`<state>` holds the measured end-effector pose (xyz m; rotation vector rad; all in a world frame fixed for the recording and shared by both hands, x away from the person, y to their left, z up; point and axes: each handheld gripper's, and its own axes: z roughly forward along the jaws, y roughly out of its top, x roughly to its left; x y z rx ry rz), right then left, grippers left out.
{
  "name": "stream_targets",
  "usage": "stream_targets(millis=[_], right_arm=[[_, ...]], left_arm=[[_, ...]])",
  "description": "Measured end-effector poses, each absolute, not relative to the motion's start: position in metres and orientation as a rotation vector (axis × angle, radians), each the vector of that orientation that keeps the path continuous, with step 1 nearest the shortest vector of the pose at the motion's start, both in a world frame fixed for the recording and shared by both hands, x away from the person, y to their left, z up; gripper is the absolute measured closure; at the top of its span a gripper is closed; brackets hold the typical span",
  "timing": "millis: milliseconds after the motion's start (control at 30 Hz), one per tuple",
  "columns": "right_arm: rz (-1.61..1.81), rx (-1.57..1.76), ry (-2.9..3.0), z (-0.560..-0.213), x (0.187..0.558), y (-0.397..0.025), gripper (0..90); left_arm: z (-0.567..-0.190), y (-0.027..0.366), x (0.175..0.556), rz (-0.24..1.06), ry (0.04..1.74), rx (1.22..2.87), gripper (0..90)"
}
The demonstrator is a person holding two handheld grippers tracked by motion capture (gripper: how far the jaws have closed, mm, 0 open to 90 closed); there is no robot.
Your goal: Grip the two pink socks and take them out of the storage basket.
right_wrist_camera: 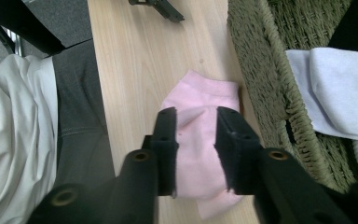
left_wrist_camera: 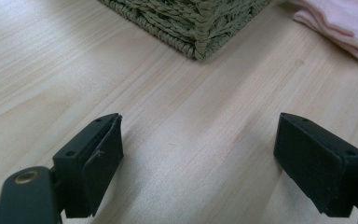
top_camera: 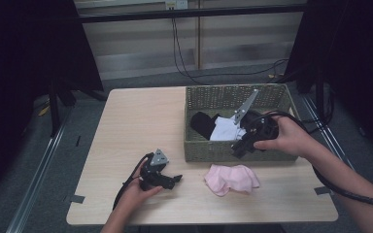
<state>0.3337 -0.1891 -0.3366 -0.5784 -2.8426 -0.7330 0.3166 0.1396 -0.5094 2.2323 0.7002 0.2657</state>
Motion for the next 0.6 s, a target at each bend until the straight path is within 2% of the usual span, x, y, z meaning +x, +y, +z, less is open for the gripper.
stream_targets(millis=[67,300,600], right_arm=[[-0.743,-0.588,-2.842,-0.337,0.332,-0.19,56.2],[-0.813,-0.589,-2.85,-0.34,0.327,-0.196,42.3],[-0.827,-0.58,-2.863,-0.355,0.317,-0.204,36.2]], left_arm=[[-0.51,0.139,0.317,0.265,0.702,2.229,15.1],[-0.51,0.139,0.316,0.262,0.704,2.227,15.1],[-0.51,0.139,0.316,0.266,0.703,2.229,15.1]])
